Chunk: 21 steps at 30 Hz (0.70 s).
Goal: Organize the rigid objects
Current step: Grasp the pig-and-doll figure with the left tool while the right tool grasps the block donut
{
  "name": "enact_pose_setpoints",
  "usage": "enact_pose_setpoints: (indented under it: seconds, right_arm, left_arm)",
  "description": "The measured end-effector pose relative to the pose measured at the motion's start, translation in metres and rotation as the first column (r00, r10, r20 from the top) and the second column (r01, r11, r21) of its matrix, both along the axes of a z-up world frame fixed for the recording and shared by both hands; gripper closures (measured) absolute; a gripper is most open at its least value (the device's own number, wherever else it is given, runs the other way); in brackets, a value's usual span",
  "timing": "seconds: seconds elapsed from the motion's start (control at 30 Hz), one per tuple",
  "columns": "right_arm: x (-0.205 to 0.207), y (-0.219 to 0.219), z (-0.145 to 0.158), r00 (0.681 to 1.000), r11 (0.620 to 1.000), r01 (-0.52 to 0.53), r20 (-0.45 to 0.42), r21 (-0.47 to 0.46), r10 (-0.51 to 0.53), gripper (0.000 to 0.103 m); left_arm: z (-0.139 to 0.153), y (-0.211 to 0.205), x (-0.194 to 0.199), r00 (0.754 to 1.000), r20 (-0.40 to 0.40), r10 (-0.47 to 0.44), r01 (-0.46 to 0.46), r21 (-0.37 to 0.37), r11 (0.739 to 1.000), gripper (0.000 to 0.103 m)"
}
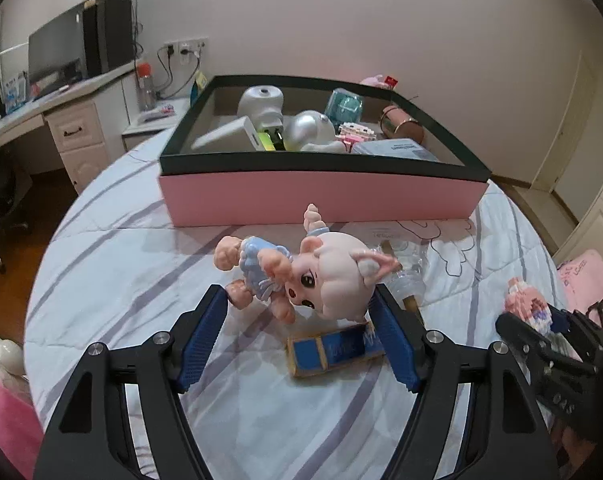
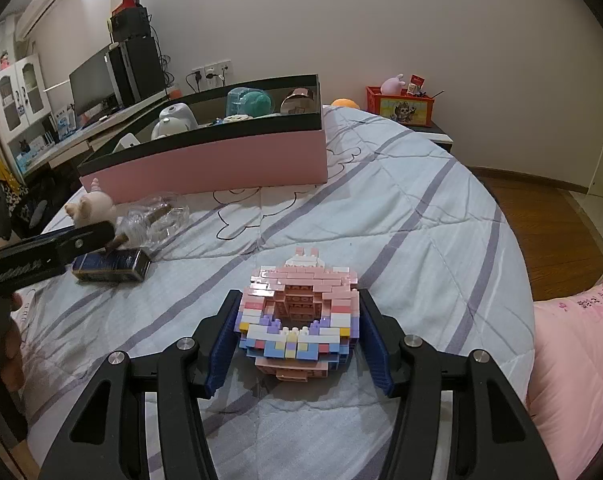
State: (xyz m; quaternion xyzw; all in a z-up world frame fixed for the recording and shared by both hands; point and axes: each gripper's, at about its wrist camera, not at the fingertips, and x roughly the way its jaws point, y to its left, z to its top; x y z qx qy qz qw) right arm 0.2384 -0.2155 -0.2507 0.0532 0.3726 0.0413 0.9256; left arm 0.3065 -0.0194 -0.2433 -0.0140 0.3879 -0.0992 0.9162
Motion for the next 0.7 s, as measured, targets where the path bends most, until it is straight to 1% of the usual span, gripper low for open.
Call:
enact_pose_setpoints:
  seconds: [0.03, 0.1, 0.13, 0.17, 0.23, 0.27, 0.3, 0.33, 0.43, 0.5, 0.53, 0.63, 0.7]
  right_arm:
    - [0.000, 0.000, 0.000, 1.000, 1.000, 0.000, 0.000, 0.004, 0.000, 0.046]
    - [0.000, 0.000, 0.000, 1.000, 1.000, 0.000, -0.002, 0.001, 0.000, 0.046]
    - [0.000, 0.002, 0.000, 1.000, 1.000, 0.000, -0.003, -0.003, 0.000, 0.046]
    - [-0.001, 0.002, 0.000, 1.000, 1.000, 0.001, -0.003, -0.008, -0.001, 0.046]
    - [0.000, 0.004, 0.000, 1.000, 1.000, 0.002, -0.009, -0.022, -0.002, 0.046]
    - [0.001, 0.004, 0.000, 1.000, 1.000, 0.003, -0.012, -0.029, -0.003, 0.046]
    - [0.001, 0.005, 0.000, 1.000, 0.999, 0.004, -0.013, -0.037, -0.004, 0.046]
    - [0.002, 0.007, 0.000, 1.000, 0.999, 0.004, -0.015, -0.046, -0.004, 0.046]
    - [0.002, 0.008, 0.000, 1.000, 0.998, 0.004, -0.018, -0.059, -0.005, 0.046]
    - [0.002, 0.008, 0.000, 1.000, 0.998, 0.003, -0.019, -0.061, -0.004, 0.046]
    - [0.003, 0.008, 0.000, 1.000, 0.998, 0.003, -0.019, -0.063, -0.004, 0.046]
    - [0.003, 0.009, 0.000, 1.000, 0.998, 0.002, -0.020, -0.070, -0.004, 0.046]
    - [0.003, 0.010, 0.000, 1.000, 0.997, 0.001, -0.021, -0.073, -0.003, 0.046]
  left_arm:
    - [0.001, 0.002, -0.003, 1.000, 0.002, -0.003, 0.003, 0.000, 1.000, 0.030]
    - [0.001, 0.005, -0.010, 1.000, 0.002, -0.015, 0.015, 0.005, 1.000, 0.045]
    - [0.001, 0.008, -0.015, 1.000, 0.003, -0.016, 0.016, 0.013, 1.000, 0.045]
    - [0.000, 0.010, -0.017, 1.000, 0.004, -0.014, 0.014, 0.013, 1.000, 0.045]
    - [-0.004, 0.018, -0.020, 1.000, -0.005, -0.006, 0.006, 0.005, 1.000, 0.037]
    - [-0.006, 0.023, -0.019, 1.000, -0.008, 0.011, -0.011, 0.000, 1.000, 0.027]
    - [-0.007, 0.028, -0.018, 0.999, -0.016, 0.035, -0.035, -0.010, 0.999, 0.021]
    - [-0.008, 0.031, -0.017, 0.999, -0.021, 0.041, -0.041, -0.023, 0.999, 0.020]
    - [-0.007, 0.039, -0.009, 0.999, -0.041, 0.027, -0.032, -0.139, 0.990, 0.018]
    - [-0.006, 0.041, -0.002, 0.999, -0.039, 0.028, -0.034, -0.185, 0.982, 0.013]
    - [-0.007, 0.041, 0.002, 0.999, -0.045, 0.026, -0.034, -0.192, 0.981, 0.011]
    - [-0.012, 0.034, 0.014, 0.996, -0.068, 0.053, -0.064, -0.166, 0.984, 0.011]
    - [-0.014, 0.033, 0.018, 0.996, -0.070, 0.061, -0.071, -0.147, 0.987, 0.021]
